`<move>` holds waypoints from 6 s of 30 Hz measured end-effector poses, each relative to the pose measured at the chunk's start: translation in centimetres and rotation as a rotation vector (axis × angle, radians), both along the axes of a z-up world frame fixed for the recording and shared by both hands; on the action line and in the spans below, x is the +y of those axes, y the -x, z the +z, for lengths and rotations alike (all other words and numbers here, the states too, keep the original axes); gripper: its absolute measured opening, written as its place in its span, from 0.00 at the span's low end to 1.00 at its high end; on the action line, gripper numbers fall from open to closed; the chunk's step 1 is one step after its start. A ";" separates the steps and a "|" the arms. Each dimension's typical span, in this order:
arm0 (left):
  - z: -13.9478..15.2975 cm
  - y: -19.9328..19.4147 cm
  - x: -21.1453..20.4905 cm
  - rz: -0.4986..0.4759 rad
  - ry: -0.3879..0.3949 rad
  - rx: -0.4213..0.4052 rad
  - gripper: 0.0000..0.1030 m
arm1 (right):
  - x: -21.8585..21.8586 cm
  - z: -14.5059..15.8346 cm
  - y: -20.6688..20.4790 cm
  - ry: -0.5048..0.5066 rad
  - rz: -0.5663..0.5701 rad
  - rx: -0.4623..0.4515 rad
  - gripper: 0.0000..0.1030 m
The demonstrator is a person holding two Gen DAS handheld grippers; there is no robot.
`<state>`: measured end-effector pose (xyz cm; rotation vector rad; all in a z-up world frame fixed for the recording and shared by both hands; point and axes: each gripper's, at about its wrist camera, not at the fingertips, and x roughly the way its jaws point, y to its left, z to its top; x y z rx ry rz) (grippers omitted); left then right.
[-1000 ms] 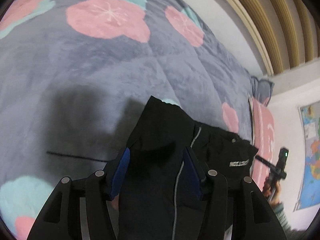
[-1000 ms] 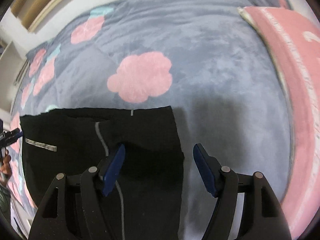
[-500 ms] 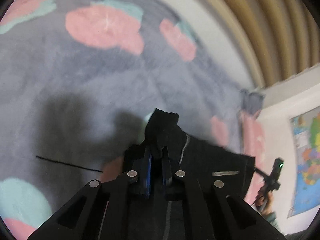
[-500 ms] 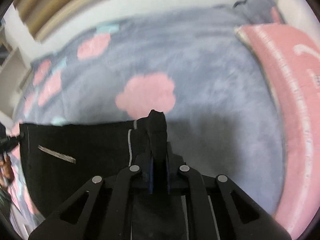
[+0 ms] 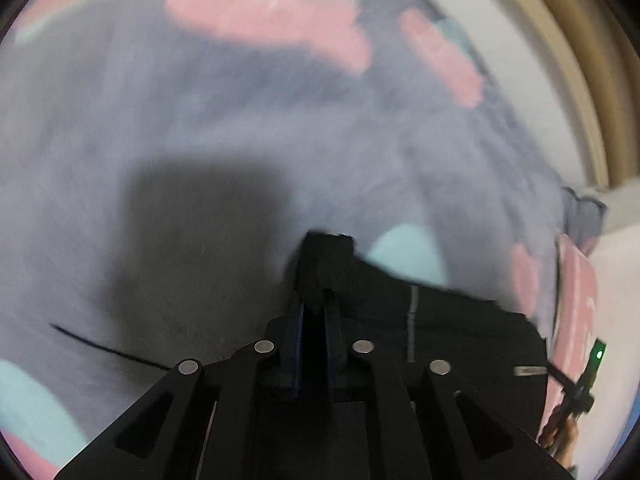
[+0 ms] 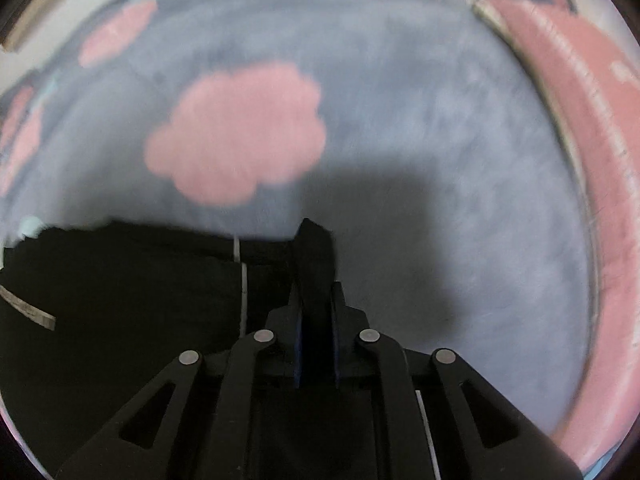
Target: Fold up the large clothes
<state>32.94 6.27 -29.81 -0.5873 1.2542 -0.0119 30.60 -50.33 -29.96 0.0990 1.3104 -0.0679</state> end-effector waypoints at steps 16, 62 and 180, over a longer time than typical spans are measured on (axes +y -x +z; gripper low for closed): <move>13.4 4.6 4.2 -0.048 -0.058 -0.211 0.25 | 0.8 12.3 8.3 -0.225 0.015 -0.196 0.60; 10.0 11.3 -16.7 -0.438 -0.068 -0.130 0.38 | 13.3 9.1 15.6 -0.153 0.254 -0.156 0.67; 8.5 13.0 -5.0 -0.312 0.595 -0.213 0.34 | 4.4 7.5 17.0 -0.688 0.152 -0.116 0.35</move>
